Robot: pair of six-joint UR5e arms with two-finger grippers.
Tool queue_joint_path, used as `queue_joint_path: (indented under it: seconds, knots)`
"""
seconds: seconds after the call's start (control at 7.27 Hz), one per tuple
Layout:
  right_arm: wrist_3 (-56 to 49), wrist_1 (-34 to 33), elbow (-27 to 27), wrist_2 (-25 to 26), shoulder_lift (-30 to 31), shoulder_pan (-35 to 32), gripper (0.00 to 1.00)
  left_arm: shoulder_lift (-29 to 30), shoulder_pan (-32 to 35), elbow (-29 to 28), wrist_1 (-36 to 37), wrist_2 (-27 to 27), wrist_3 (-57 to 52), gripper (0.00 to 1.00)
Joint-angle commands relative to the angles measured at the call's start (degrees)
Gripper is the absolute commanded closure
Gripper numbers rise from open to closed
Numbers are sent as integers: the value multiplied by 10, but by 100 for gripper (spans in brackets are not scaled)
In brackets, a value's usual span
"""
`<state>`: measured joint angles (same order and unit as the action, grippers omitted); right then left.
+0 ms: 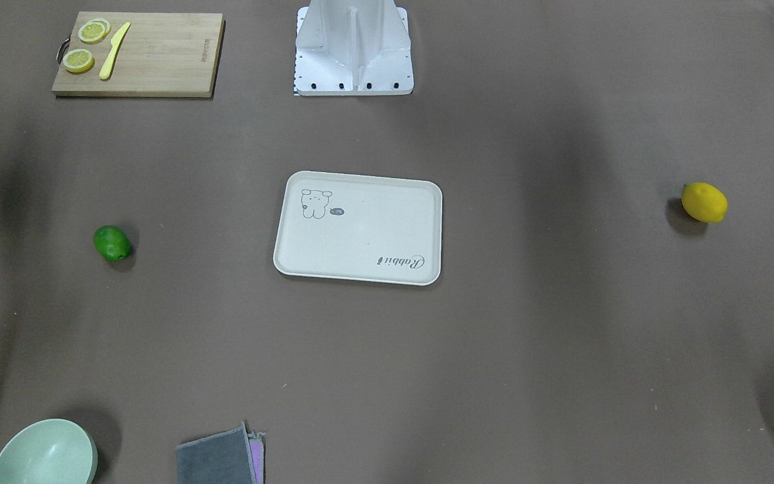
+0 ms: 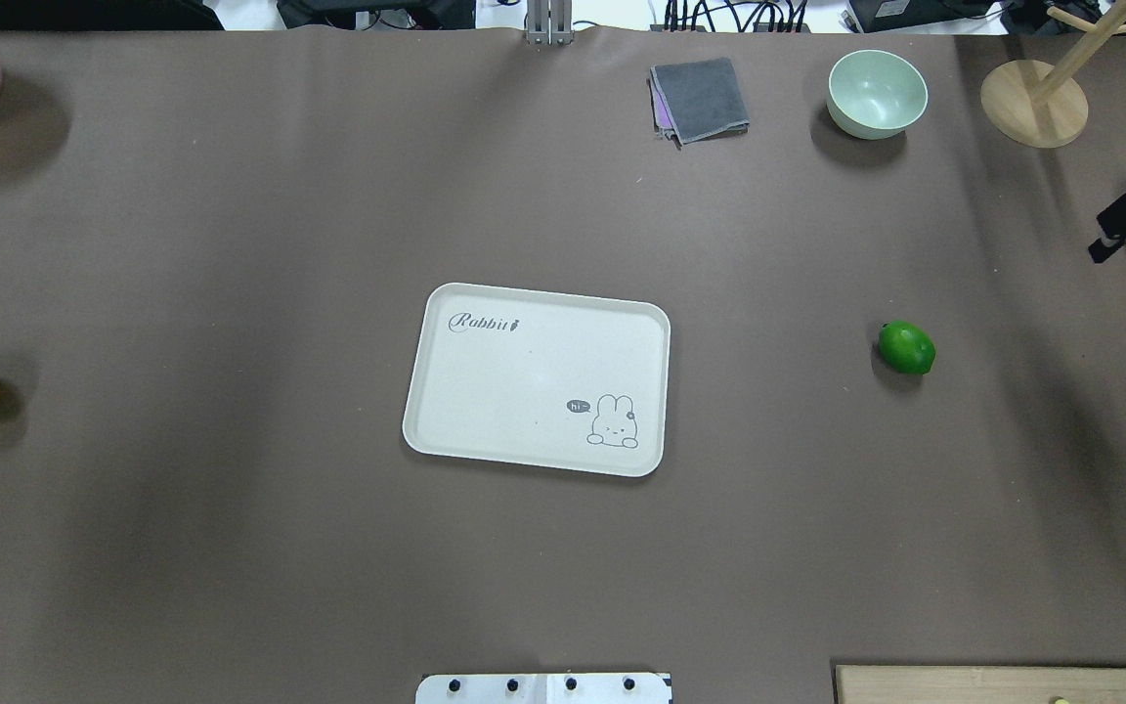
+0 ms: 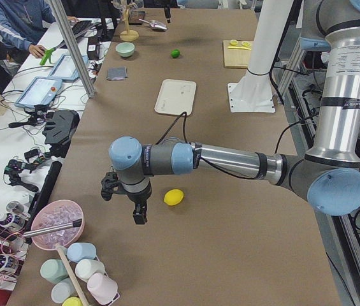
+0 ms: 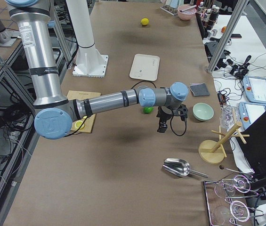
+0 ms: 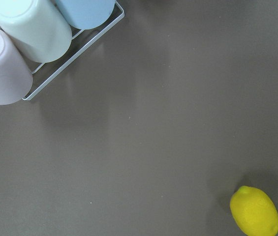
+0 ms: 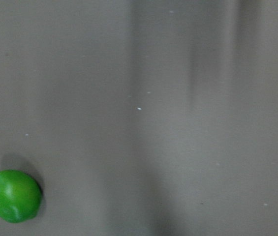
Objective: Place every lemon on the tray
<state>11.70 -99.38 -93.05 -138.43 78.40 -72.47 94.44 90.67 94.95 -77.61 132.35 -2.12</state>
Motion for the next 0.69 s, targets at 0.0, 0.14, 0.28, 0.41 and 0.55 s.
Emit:
queue_joint_path:
  seconds: [0.0,0.14,0.28,0.41,0.55]
  knots:
    - [70,8,3,-5,-52,88,0,1,-54,12,-3,-4,55,3]
    - [99,22,9,6,-68,114,0,4,-74,12,-9,-4,86,3]
    - [102,32,17,23,-71,130,1,5,-99,12,-28,-4,118,3]
    - [118,33,20,27,-72,153,1,0,-118,17,-64,-3,174,3]
    - [121,35,28,32,-82,172,1,-14,-124,20,-92,1,199,3]
